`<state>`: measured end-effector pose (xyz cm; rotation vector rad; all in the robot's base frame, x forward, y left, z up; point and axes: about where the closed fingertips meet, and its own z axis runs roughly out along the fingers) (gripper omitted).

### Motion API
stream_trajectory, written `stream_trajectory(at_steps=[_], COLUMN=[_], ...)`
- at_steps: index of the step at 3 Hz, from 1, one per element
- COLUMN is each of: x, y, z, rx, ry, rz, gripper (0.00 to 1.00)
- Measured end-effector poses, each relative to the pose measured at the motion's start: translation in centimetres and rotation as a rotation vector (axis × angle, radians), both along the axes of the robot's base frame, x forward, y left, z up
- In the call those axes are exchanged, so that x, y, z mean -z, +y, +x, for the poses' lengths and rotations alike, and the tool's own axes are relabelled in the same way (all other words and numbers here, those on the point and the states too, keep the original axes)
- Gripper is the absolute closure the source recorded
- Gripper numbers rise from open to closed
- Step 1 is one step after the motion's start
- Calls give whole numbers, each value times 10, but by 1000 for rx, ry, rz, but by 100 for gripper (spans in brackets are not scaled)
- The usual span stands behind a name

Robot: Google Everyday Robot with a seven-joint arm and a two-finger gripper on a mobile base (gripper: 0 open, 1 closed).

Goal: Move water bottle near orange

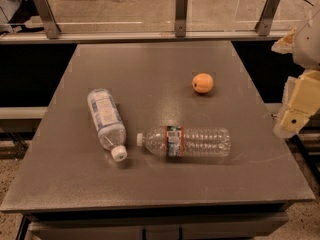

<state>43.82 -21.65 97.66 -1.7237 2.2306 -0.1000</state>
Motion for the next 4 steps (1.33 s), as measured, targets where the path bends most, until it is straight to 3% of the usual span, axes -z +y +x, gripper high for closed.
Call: stream_trajectory(at_steps=[1,2,3,4], x=[0,4,20,34], y=[0,9,24,57], z=[0,1,-11,-14], rx=[0,-21,-69,-122], ry=[0,-47,-133,-167], rz=[0,84,225,375], gripper=[0,0,0,0])
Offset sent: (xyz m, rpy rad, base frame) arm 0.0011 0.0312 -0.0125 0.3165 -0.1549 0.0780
